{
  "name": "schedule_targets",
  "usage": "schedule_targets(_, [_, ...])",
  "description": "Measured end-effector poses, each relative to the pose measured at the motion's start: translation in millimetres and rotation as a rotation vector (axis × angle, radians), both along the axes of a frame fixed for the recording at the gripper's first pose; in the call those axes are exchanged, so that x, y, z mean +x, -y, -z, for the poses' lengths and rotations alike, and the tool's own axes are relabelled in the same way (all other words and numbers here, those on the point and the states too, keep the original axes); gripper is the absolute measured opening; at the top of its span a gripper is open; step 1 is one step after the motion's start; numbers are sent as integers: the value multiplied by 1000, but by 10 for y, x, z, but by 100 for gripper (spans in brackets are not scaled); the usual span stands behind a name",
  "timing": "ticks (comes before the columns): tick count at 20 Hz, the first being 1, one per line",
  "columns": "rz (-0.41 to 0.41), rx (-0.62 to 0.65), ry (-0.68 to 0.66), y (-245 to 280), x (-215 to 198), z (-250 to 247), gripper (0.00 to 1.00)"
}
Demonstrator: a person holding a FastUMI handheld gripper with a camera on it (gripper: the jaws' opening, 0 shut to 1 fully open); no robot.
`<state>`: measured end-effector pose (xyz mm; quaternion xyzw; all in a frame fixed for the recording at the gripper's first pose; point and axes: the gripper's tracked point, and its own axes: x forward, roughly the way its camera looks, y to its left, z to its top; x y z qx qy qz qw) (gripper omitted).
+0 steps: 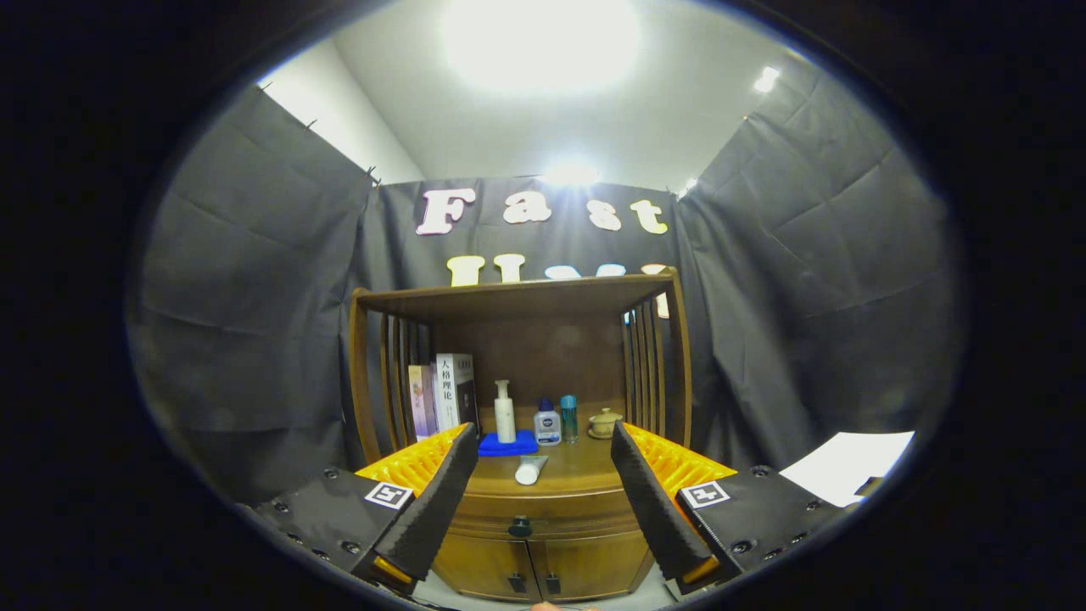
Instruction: Pull open the drawer, take out the items inside it, and place them on the countertop above the cabinet.
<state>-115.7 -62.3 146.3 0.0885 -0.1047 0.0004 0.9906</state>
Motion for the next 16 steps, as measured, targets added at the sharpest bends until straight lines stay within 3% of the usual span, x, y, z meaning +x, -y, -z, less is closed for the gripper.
schedule_targets(16, [7,-15,-33,56,91,163,98])
